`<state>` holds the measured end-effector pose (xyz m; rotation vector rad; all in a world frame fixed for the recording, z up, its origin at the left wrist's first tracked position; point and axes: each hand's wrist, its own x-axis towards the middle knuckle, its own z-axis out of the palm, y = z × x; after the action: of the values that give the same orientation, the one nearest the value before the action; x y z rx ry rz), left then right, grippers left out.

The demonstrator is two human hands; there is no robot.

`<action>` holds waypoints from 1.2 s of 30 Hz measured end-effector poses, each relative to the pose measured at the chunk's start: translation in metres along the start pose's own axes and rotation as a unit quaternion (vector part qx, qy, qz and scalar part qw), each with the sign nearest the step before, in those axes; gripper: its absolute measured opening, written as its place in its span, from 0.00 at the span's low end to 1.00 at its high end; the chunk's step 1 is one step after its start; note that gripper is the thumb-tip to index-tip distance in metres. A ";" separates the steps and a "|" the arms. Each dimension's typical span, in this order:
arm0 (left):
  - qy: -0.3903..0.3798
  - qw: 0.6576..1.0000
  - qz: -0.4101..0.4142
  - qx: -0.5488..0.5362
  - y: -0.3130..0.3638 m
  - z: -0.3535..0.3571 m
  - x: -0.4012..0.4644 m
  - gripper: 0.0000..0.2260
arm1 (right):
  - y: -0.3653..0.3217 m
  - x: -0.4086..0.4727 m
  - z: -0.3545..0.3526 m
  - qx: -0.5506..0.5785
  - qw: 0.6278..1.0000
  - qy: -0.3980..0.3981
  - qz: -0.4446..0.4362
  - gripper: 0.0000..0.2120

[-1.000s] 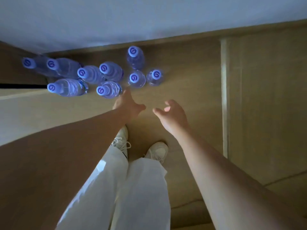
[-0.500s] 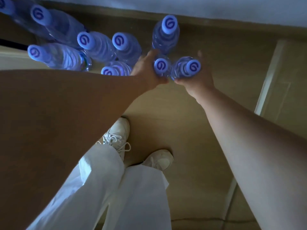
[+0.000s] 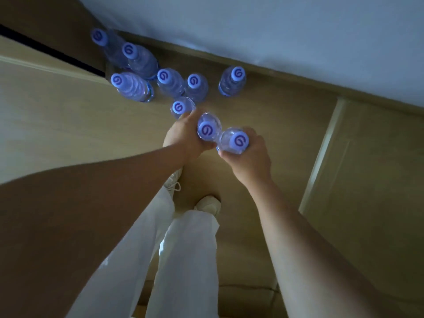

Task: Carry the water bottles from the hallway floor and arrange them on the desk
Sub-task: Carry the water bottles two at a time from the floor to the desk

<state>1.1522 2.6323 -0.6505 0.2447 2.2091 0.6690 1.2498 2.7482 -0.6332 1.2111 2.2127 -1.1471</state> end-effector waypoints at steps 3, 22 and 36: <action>0.029 0.999 -0.010 -0.037 0.017 -0.032 -0.064 0.33 | -0.030 -0.063 -0.029 0.015 1.000 -0.002 -0.023 0.22; 0.373 0.889 0.090 -0.251 0.078 -0.331 -0.439 0.19 | -0.324 -0.401 -0.150 0.025 0.939 -0.010 -0.343 0.14; 0.578 0.689 0.065 -0.432 -0.077 -0.507 -0.571 0.18 | -0.540 -0.522 0.007 -0.007 0.843 -0.177 -0.507 0.17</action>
<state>1.1552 2.1554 -0.0488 -0.7335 2.5858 2.3260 1.0987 2.3068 -0.0447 -0.3244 2.5268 -1.5083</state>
